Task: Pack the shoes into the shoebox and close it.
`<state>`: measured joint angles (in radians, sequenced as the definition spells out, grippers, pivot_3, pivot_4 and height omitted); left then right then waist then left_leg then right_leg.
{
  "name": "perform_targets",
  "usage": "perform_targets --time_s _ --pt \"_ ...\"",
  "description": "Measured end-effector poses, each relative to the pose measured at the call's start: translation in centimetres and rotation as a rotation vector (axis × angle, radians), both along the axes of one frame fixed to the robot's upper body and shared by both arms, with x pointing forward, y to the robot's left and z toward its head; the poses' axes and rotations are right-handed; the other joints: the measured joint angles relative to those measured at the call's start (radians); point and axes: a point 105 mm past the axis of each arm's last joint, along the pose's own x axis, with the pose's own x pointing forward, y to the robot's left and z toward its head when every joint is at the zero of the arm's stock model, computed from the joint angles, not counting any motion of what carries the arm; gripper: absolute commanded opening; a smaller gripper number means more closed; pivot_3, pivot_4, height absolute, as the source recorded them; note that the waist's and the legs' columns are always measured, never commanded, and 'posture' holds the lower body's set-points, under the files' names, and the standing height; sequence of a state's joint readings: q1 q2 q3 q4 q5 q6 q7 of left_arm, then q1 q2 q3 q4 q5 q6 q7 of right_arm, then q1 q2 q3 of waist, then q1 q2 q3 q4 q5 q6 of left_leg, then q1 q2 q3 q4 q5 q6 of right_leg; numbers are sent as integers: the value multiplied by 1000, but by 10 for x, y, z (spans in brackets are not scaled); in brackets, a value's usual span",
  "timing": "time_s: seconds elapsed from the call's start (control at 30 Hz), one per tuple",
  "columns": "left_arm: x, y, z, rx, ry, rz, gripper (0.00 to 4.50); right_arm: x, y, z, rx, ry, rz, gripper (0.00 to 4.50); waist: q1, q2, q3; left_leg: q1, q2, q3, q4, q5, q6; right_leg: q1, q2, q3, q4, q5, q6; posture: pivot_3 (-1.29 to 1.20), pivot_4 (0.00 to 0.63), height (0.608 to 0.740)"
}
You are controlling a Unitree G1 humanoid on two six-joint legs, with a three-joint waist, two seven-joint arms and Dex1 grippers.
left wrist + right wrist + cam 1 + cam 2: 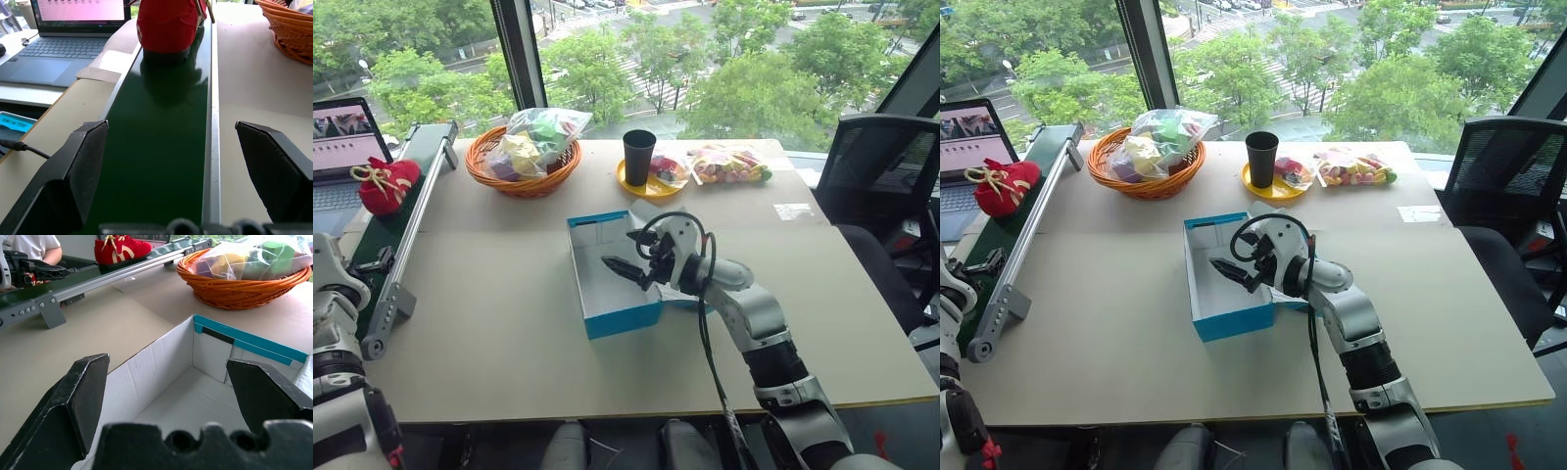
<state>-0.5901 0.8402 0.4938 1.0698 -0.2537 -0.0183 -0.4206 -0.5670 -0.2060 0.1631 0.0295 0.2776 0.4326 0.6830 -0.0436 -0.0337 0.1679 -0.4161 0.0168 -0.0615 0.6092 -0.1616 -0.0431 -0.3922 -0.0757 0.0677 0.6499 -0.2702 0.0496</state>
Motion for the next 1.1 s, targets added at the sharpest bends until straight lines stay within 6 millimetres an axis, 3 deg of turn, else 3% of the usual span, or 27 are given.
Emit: perform_targets --time_s 0.3,0.47,0.73,1.0,1.1 --pt "1 6 4 27 6 44 4471 -5 -6 -1 27 10 14 4500 -2 0 0 0 0 0 -1 0 0 0 0 0 0 0 0 0 150 740" --pt "-1 10 3 40 9 68 4471 -23 3 26 141 -20 139 4500 -1 0 0 0 0 0 0 0 0 0 0 0 1 0 0 0 150 740" --pt "-5 14 -2 28 23 108 4471 -23 -1 26 130 -6 136 4500 2 -1 0 0 0 0 0 0 0 0 0 0 1 0 0 0 150 740" --pt "-6 13 -8 9 25 100 2277 -19 -4 33 116 -31 121 4500 10 -1 0 0 0 0 1 0 0 0 0 -1 4 0 0 0 150 740" --pt "-1 8 -6 12 14 83 1922 -19 -5 33 111 -31 118 4500 15 -1 0 0 0 0 2 0 0 -1 0 -1 5 0 0 0 150 740"
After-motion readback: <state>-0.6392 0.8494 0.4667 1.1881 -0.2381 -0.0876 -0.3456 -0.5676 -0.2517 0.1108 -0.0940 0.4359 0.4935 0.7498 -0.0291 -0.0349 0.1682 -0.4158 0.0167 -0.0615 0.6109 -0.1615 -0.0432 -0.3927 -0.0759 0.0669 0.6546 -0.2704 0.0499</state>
